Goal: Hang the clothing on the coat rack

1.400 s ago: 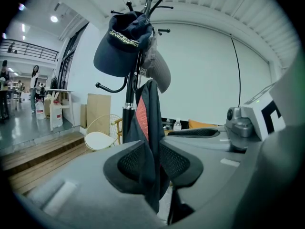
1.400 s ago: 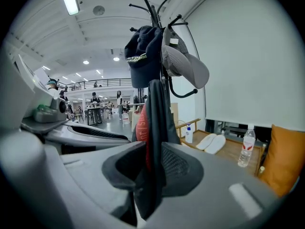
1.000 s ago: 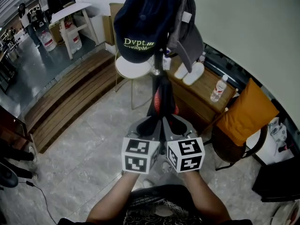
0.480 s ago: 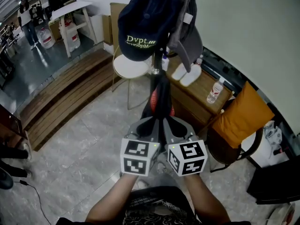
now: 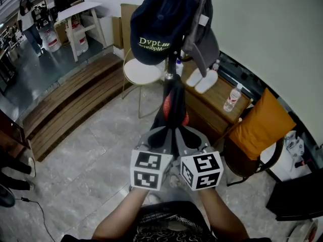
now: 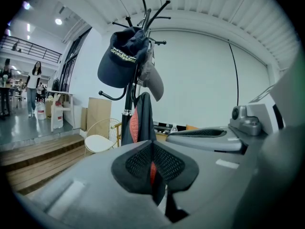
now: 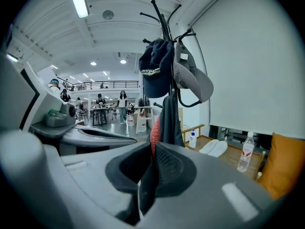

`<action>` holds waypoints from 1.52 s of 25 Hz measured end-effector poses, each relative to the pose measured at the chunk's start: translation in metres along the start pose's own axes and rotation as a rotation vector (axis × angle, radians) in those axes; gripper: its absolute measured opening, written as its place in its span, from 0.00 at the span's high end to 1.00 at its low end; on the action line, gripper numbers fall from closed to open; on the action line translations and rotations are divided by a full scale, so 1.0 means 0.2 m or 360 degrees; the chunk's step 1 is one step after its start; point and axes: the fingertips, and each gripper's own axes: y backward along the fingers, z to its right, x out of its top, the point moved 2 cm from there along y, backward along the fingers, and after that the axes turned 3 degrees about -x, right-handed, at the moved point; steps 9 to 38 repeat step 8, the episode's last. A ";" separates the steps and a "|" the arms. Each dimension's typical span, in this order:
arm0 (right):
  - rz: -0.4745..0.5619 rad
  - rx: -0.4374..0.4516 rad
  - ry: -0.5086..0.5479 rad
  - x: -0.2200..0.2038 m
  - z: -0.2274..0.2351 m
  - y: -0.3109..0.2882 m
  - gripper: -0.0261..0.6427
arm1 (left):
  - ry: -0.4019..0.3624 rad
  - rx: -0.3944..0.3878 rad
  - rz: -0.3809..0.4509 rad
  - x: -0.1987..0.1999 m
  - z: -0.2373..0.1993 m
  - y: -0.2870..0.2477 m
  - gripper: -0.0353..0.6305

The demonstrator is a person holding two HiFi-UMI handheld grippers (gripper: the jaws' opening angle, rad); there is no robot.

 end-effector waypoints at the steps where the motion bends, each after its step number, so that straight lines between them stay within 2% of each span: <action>1: -0.0001 0.0000 0.0000 0.00 0.00 0.00 0.92 | 0.0002 0.0000 0.0000 0.00 0.00 0.00 0.94; 38: -0.0003 -0.0010 -0.0009 -0.01 0.02 0.02 0.92 | 0.0001 -0.0009 -0.0011 -0.01 0.03 -0.01 0.94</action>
